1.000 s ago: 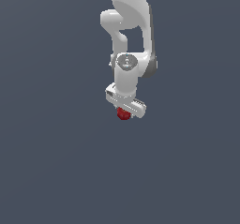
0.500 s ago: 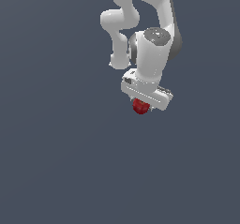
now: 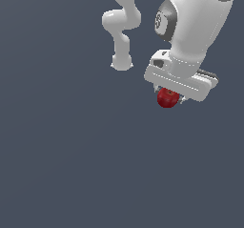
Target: Pick up the object and move it to a goal position.
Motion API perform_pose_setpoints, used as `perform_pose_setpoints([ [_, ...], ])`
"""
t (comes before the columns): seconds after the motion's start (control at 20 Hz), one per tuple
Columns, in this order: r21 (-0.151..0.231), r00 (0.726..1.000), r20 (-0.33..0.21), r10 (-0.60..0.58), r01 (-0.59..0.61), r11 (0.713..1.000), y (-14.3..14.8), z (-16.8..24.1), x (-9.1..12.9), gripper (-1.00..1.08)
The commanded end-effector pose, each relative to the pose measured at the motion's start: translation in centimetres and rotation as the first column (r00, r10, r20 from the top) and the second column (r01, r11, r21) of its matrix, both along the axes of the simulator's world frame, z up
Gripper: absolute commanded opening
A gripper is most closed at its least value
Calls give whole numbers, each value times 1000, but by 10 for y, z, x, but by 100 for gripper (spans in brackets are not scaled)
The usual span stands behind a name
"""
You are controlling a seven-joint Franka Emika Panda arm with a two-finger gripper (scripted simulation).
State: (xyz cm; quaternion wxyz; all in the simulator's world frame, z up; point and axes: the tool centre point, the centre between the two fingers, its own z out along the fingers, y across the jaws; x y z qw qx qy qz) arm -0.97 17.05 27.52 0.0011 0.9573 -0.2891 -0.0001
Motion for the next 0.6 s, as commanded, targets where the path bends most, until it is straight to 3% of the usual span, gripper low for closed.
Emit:
perform_pose_setpoints([
  [0.0, 1, 1000, 1, -1, 1, 1000, 16, 20, 5, -100],
  [0.55, 2, 1000, 1, -1, 1, 1000, 58, 69, 21, -100],
])
